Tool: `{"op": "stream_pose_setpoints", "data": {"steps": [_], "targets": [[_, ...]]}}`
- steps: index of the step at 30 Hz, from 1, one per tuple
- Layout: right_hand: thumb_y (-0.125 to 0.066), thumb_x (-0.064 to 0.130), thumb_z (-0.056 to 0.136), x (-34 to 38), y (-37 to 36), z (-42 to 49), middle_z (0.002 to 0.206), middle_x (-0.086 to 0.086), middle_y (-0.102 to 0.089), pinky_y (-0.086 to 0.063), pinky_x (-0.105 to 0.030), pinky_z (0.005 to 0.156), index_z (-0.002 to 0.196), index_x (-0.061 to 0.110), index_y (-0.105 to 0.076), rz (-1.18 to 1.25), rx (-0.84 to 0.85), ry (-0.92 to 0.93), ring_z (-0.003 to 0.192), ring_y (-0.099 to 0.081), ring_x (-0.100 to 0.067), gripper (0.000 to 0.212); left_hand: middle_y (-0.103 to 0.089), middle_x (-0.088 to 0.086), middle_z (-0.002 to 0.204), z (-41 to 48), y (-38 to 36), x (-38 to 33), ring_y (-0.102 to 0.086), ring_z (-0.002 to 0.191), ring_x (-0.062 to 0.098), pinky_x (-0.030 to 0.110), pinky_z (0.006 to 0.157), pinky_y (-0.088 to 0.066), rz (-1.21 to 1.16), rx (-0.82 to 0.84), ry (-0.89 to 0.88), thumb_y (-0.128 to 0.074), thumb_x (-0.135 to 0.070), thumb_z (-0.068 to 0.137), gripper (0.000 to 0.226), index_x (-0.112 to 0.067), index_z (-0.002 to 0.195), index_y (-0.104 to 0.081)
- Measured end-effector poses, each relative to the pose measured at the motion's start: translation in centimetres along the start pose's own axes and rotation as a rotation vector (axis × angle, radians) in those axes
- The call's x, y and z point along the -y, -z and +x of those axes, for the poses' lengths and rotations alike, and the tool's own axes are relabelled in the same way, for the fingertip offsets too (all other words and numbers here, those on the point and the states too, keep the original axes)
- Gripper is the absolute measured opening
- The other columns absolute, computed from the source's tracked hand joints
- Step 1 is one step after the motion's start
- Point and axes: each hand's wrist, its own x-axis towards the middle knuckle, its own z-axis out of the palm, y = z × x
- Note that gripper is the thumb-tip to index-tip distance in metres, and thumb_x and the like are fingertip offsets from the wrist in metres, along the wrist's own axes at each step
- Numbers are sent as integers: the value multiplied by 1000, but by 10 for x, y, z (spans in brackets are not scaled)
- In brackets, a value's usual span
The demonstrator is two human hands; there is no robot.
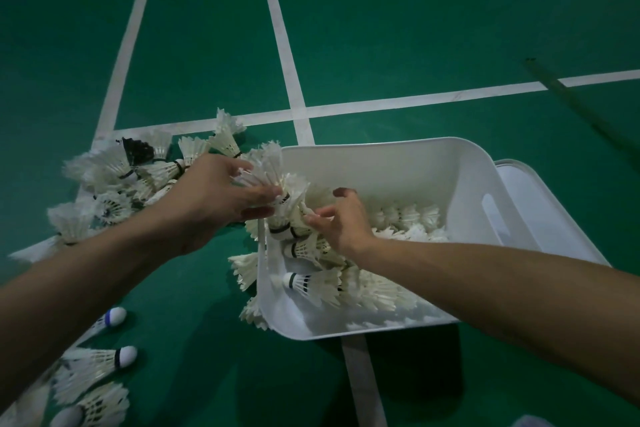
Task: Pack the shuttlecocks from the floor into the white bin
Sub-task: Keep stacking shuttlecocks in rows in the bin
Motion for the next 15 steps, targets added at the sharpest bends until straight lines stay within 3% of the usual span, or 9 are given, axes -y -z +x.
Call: {"op": "stream_pose_setpoints", "data": {"steps": [3,6,9,12,15], "targets": [[-65,44,86,5,-5,0,146,-4,-29,-29,-37,109,79,20,-76,-249,1,75,131,-32,-29,27,-73,15,87,-1,2,0,-72,81,24,28,67,-59,-2,4,4,-71,-9,62,44,8,102,-63],[-65,55,82,14,-1,2,142,-7,-28,-29,-38,106,104,23,-75,-376,20,150,126,-29,-28,40,-73,15,88,-3,3,0,-72,78,22,23,63,-57,-25,4,4,-71,-9,62,57,11,114,-58],[-75,57,69,14,0,0,139,-5,-30,-34,-37,106,107,18,-73,-414,-9,205,124,-30,-24,54,-71,18,95,-3,2,0,-72,78,22,22,63,-56,-44,3,-2,-71,-7,65,61,12,120,-53],[-77,47,72,7,-6,-4,133,0,-36,-41,-34,101,100,14,-73,-529,-38,287,119,-34,-20,44,-70,18,97,-4,2,0,-72,77,21,22,62,-56,-47,4,0,-71,-7,63,65,12,122,-52],[-74,27,83,6,-18,1,127,2,-45,-50,-34,95,107,13,-67,-383,-71,270,106,-49,-15,29,-68,18,100,-5,2,-1,-72,77,21,22,62,-57,-36,4,1,-71,-10,60,72,11,125,-50]]}}
